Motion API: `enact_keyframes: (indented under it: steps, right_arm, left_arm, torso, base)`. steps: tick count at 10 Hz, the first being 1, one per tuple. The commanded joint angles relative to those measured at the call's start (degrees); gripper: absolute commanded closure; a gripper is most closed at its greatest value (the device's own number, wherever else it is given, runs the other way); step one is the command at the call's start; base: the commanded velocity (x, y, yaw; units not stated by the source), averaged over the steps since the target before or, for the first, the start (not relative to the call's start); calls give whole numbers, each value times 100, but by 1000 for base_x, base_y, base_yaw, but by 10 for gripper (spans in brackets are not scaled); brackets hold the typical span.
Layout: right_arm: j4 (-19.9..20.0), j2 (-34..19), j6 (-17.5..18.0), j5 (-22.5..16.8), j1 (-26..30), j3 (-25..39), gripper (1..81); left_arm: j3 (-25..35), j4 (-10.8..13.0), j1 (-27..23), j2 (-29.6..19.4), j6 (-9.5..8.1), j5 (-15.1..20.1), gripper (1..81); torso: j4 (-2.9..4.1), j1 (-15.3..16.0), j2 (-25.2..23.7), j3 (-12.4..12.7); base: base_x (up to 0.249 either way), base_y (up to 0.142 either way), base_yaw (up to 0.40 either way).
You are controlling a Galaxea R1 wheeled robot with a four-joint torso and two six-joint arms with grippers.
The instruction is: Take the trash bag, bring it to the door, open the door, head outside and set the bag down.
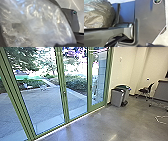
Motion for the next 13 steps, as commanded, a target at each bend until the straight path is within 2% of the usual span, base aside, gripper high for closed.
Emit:
enact_keyframes:
  steps: [1,3,13]
  right_arm:
    - [-62,147,-106,-396,217,80,10]
    - [-62,147,-106,-396,226,80,10]
    - [-53,147,-106,-396,217,80,10]
  left_arm:
    - [21,29,-272,-7,20,266,811]
    - [12,29,-271,-7,20,266,811]
    - [12,28,-271,-16,20,266,811]
  torso:
    - [0,0,0,0]
    - [0,0,0,0]
    - [0,-2,0,0]
  base:
    - [169,0,0]
    - [169,0,0]
    - [169,-68,0]
